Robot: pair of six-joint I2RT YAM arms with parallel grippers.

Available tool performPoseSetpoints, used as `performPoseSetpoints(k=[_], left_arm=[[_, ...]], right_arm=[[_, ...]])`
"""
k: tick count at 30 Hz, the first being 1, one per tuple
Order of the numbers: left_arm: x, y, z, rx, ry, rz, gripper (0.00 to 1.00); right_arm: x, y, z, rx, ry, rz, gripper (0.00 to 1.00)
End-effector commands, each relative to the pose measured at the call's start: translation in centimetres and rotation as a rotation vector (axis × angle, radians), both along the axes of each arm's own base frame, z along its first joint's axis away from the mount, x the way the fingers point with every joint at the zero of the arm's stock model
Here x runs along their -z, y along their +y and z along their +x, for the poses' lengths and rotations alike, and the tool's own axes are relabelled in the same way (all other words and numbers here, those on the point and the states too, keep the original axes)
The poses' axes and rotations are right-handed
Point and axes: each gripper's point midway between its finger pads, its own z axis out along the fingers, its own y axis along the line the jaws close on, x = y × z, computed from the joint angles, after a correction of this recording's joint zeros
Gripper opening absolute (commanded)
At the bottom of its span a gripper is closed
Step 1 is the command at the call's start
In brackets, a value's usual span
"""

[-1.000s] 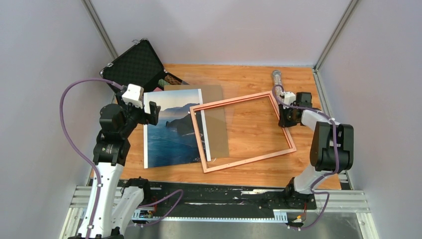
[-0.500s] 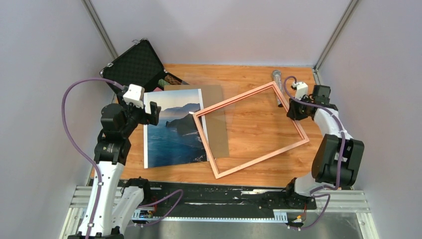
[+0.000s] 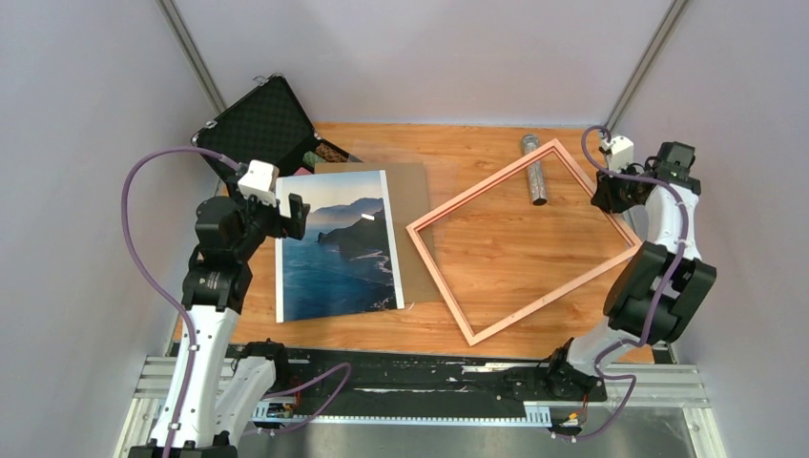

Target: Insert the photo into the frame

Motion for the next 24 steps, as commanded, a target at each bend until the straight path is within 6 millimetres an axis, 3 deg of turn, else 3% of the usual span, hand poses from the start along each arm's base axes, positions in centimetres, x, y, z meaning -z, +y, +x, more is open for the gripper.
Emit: performPoseSetpoints(k=[1,7,12,24], left_arm=[[-0.3,-0.1,0.5,0.011,-0.023,0.005,1.00],[0.2,0.1,1.0,-0.003,-0.005,0.012,1.00],[0.8,0.4,1.4,-0.010,0.010,0.028,1.00],[1.7,0.1,3.7,0.026,0.043,0.080,1.00]], right_arm=[[-0.9,-1.3,1.6,-0.127,-0.042,-0.087,0.00],[0.1,-3.8,4.3,-0.192,-0.042,-0.151,0.00],[2.3,-6.5,6.1,-0.251,-0.022,-0.236,0.00],[7.6,-8.2,9.3,-0.422,0.001,-0.312,0.00]])
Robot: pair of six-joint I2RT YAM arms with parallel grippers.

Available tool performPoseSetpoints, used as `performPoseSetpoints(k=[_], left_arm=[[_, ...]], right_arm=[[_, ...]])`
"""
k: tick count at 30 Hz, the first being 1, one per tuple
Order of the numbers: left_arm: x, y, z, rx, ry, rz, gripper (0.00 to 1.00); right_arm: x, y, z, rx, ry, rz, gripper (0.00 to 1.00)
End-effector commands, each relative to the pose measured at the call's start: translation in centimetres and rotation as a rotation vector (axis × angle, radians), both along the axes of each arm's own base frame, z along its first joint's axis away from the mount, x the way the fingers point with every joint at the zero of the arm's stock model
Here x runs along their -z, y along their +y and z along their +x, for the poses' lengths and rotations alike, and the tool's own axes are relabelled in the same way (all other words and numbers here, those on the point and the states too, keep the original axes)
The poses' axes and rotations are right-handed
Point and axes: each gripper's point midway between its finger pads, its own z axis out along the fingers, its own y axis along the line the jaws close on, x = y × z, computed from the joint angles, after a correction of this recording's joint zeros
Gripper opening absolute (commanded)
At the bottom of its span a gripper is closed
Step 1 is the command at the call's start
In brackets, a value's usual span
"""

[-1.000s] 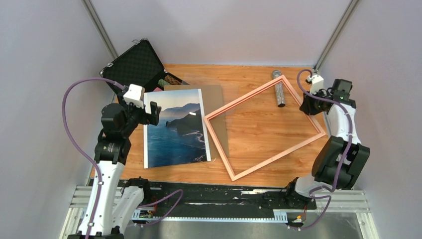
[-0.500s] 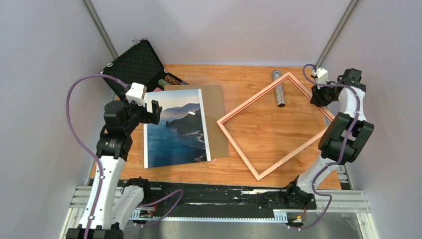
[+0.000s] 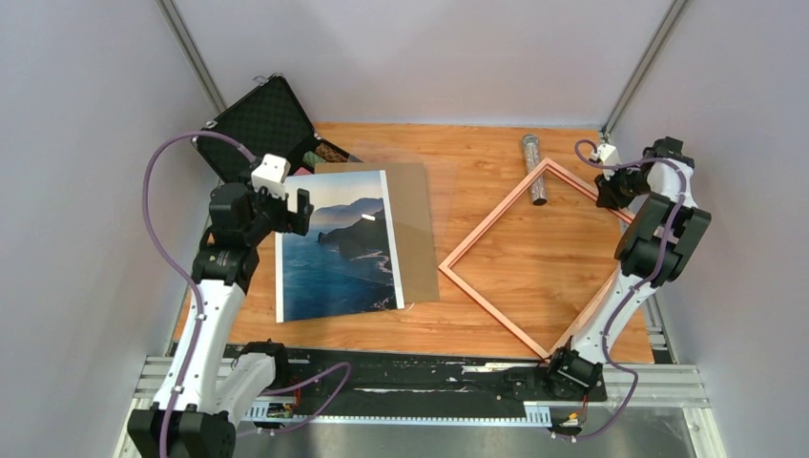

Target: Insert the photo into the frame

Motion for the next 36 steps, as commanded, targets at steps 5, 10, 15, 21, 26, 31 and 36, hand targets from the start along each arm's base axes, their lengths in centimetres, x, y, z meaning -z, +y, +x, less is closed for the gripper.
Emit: performPoseSetpoints(k=[5,10,15,21,26,31,36], left_arm=[[-1.9,-0.1,3.4,0.032,-0.061,0.053,1.00],[-2.5,-0.3,5.1,0.031,-0.077,0.046,1.00],[-2.5,-1.0,6.5,0.035,-0.088,0.037,1.00],[-2.0,-1.7,7.2,0.047,-0.084,0.049,1.00],[-2.1,-2.3,7.3,0.067,-0.090,0.061,1.00],[-1.9,-2.9,7.2,0.081,-0.090,0.069,1.00],[-1.9,-3.1,6.9,0.092,-0.099,0.071,1.00]], right_arm=[[-1.0,-1.0,5.4,-0.211,-0.194,-0.142,0.00],[-2.0,-1.0,8.6,-0.245,-0.300,-0.189,0.00],[-3.8,-0.3,11.7,-0.247,-0.424,-0.217,0.05],[-3.1,1.4,12.8,-0.233,-0.436,-0.225,0.09],[-3.0,3.4,12.4,-0.261,-0.496,-0.260,0.19],[-3.3,6.2,11.8,-0.248,-0.550,-0.240,0.39],[-5.7,7.8,11.6,-0.167,-0.570,-0.150,0.58]])
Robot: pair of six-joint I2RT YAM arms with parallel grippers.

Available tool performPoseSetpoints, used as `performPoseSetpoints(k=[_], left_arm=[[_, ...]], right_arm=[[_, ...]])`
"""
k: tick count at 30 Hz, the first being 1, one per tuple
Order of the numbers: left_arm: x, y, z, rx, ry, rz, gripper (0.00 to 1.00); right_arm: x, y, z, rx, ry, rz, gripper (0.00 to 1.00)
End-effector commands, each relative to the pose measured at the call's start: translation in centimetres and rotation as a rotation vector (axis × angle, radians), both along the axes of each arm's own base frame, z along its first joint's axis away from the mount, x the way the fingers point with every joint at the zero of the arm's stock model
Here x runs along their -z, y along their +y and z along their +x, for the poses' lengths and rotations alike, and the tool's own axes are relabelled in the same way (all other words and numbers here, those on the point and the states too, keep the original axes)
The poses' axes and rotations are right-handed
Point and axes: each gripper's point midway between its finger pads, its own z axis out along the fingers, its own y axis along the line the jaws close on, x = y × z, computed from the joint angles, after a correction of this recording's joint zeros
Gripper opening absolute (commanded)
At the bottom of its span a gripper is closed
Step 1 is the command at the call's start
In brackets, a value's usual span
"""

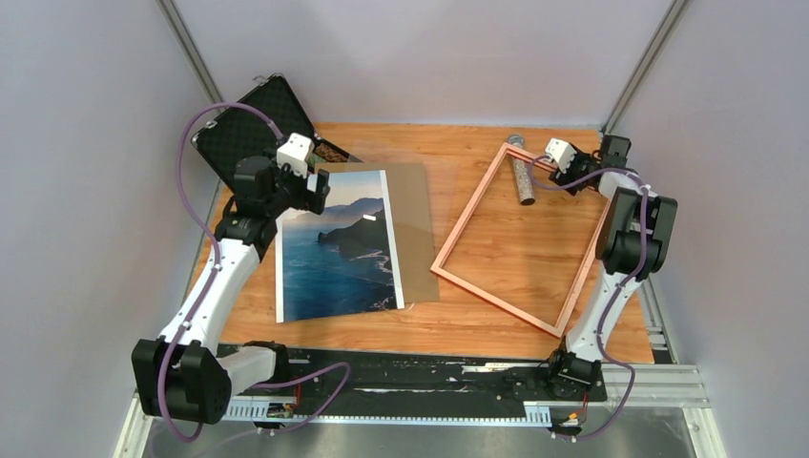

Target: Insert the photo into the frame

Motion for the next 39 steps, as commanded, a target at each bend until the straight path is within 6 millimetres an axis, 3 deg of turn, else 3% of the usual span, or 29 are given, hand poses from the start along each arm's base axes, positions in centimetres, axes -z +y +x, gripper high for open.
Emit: performPoseSetpoints(k=[1,3,5,10,16,21,25,26,27,29,30,31,32,33,34,35,36,37,38,39], left_arm=[[-3.2,-0.3,0.6,0.017,-0.110,0.012,1.00],[-3.3,-0.4,0.5,0.020,-0.114,0.011,1.00],[-3.5,-0.4,0.3,0.023,-0.121,0.006,1.00],[-3.8,-0.7,0.0,0.030,-0.130,-0.016,1.00],[-3.5,-1.1,-0.4,0.039,-0.125,-0.042,1.00],[-2.9,-3.1,-0.5,0.105,-0.083,-0.051,1.00],[-1.8,-6.8,-0.2,0.177,-0.024,-0.021,1.00],[-0.5,-8.6,-0.2,0.215,0.018,-0.011,1.00],[-1.0,-9.5,0.2,0.221,0.019,-0.010,1.00],[0.4,-12.4,0.7,0.262,0.078,0.000,1.00],[1.7,-14.6,1.1,0.290,0.126,0.014,1.00],[4.5,-16.5,0.9,0.323,0.202,0.046,1.00],[3.8,-17.7,1.7,0.321,0.193,0.050,1.00],[6.6,-19.6,1.4,0.348,0.266,0.086,1.00],[6.0,-20.9,2.1,0.353,0.261,0.076,1.00],[8.8,-22.4,1.8,0.371,0.332,0.102,1.00],[8.0,-23.8,2.3,0.379,0.331,0.073,1.00],[10.7,-25.1,1.9,0.398,0.399,0.094,1.00],[9.7,-26.6,2.5,0.414,0.387,0.069,1.00],[12.2,-27.7,1.9,0.433,0.448,0.098,1.00]], right_arm=[[-7.5,1.2,1.4,0.044,-0.168,0.064,0.64],[-8.4,1.8,1.0,0.066,-0.167,0.107,0.75],[-9.8,2.5,0.4,0.085,-0.168,0.164,0.79],[-11.1,5.6,-1.8,0.115,-0.101,0.360,0.78],[-10.3,10.0,-4.5,0.163,0.059,0.596,0.73],[-9.1,12.4,-4.8,0.227,0.140,0.685,0.70],[-10.0,12.5,-3.6,0.300,0.116,0.719,0.70],[-10.3,12.3,-3.2,0.314,0.109,0.724,0.71],[-11.0,12.2,-2.4,0.325,0.093,0.728,0.71],[-11.6,11.8,-1.2,0.364,0.082,0.748,0.72],[-11.4,11.6,-0.6,0.387,0.085,0.751,0.73],[-11.6,11.5,-0.1,0.404,0.082,0.753,0.73],[-11.5,11.4,0.5,0.413,0.078,0.752,0.73],[-11.3,11.3,1.1,0.424,0.076,0.746,0.73],[-11.2,11.2,1.6,0.433,0.069,0.741,0.73],[-10.9,11.1,2.1,0.446,0.071,0.737,0.73],[-10.7,11.0,2.5,0.454,0.071,0.739,0.73],[-10.4,10.8,2.9,0.468,0.074,0.742,0.73],[-10.5,10.6,3.4,0.478,0.066,0.746,0.73],[-10.3,10.5,3.8,0.490,0.067,0.748,0.73]])
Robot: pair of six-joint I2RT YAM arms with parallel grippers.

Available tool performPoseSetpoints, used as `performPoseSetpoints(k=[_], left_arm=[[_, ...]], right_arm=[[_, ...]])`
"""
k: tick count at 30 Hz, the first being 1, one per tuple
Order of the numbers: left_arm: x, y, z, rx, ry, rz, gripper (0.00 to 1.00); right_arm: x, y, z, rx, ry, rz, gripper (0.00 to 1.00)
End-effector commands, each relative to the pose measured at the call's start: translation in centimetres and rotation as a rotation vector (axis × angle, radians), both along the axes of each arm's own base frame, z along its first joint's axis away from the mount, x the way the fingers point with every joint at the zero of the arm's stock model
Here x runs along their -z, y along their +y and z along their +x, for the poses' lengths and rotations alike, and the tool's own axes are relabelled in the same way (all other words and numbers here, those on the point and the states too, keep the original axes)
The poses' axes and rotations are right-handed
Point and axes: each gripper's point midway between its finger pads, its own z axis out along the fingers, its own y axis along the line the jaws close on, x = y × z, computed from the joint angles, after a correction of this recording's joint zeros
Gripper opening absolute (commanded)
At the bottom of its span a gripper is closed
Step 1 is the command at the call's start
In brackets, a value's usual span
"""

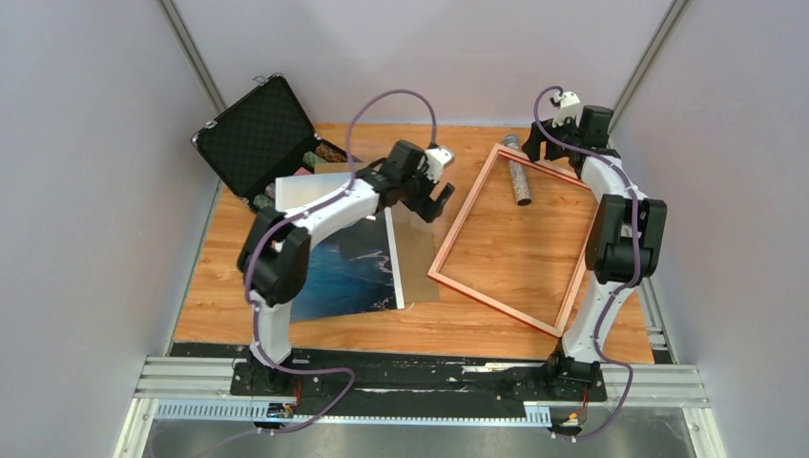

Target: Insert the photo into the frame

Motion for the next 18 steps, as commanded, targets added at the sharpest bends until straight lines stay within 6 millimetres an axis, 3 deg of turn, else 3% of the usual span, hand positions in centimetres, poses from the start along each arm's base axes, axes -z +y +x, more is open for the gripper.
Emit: performPoseSetpoints(k=[1,4,8,13,18], left_arm=[[2.1,-4.6,-0.7,0.019,0.137,0.005,0.99],[4.4,-7.4,-1.1,0.054,0.196,0.023,0.97],[6.5,-8.9,-1.8,0.073,0.232,0.049,0.94],[9.3,-9.4,-2.2,0.074,0.260,0.096,0.86],[10.6,-9.7,-2.8,0.080,0.297,0.099,0.75]], right_arm=[[-0.4,-0.6,2.5,0.077,-0.012,0.020,0.73],[-0.1,-0.5,3.6,0.091,-0.005,0.051,0.73],[1.2,-0.5,5.2,0.127,0.028,0.112,0.73],[3.1,0.0,7.3,0.134,0.054,0.153,0.72],[3.9,0.8,9.0,0.137,0.063,0.167,0.73]])
